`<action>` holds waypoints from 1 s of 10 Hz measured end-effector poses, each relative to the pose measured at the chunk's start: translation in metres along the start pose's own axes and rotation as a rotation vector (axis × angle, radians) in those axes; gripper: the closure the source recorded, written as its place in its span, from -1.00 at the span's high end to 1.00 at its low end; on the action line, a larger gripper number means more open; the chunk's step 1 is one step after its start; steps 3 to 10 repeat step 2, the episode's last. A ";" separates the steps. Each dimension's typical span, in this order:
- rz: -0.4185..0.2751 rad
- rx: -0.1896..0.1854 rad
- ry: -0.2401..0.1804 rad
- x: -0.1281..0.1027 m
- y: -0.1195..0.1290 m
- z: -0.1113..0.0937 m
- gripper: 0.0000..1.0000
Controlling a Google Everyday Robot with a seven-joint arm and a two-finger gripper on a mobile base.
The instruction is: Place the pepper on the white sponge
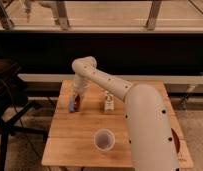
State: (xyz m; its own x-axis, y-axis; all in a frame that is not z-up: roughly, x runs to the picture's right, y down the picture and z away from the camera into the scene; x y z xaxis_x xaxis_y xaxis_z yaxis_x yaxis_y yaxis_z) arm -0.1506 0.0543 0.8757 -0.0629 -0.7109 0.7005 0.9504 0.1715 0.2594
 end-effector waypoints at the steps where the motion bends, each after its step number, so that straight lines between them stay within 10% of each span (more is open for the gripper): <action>1: -0.011 0.009 0.003 0.000 -0.003 0.001 -0.82; 10: -0.019 0.018 0.004 0.000 -0.004 0.002 -0.81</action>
